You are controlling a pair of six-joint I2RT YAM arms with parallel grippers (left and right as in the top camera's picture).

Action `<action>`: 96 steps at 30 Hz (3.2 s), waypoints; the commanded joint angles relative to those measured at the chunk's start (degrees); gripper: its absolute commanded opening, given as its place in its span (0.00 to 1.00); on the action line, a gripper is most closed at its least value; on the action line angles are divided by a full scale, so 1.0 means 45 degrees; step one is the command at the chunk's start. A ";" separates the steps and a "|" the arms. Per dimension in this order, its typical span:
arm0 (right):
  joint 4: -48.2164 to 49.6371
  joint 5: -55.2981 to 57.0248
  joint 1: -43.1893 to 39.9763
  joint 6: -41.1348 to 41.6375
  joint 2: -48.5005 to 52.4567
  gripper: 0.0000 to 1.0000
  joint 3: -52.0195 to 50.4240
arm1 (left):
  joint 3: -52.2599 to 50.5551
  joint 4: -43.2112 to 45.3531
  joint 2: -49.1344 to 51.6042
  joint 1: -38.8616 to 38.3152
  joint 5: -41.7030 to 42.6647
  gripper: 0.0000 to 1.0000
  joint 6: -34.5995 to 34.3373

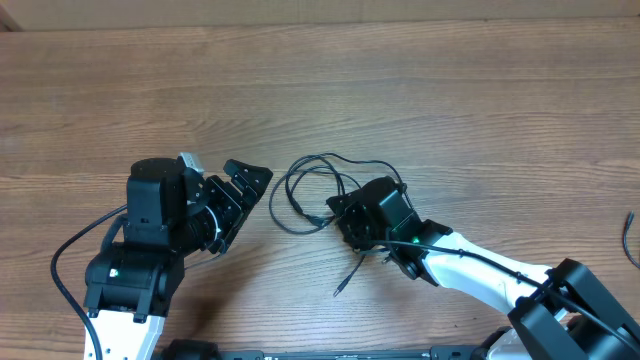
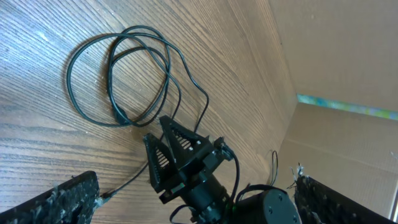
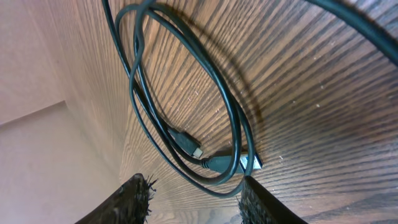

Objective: Untangle cables

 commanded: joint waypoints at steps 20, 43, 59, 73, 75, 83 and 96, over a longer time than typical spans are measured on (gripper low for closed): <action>0.2312 0.0491 0.0321 -0.0029 0.1953 0.30 -0.0053 | 0.0131 0.0039 -0.0058 0.0068 -0.0141 1.00 0.0248; 0.0695 -0.3371 -0.0058 -0.4891 0.1613 0.25 -0.0053 | 0.0131 0.0039 -0.0058 0.0068 -0.0141 0.99 0.0248; -0.2050 -0.4697 -0.1462 -0.7310 -0.1899 0.57 -0.0058 | 0.0131 0.0039 -0.0058 0.0068 -0.0141 1.00 0.0248; -0.2749 -0.1715 0.0466 -0.2939 -0.0355 0.52 -0.0068 | 0.0131 0.0039 -0.0058 0.0068 -0.0141 1.00 0.0248; -0.2317 -0.1506 0.0685 -0.2710 -0.0024 0.52 -0.0068 | 0.0131 0.0039 -0.0058 0.0068 -0.0141 1.00 0.0248; -0.0651 -0.0544 0.1073 -0.1117 0.1132 0.45 -0.0068 | 0.0131 0.0039 -0.0058 0.0068 -0.0141 1.00 0.0248; -0.1370 0.0661 0.1073 -0.1583 0.1549 0.04 -0.0068 | 0.0131 0.0039 -0.0058 0.0068 -0.0141 1.00 0.0248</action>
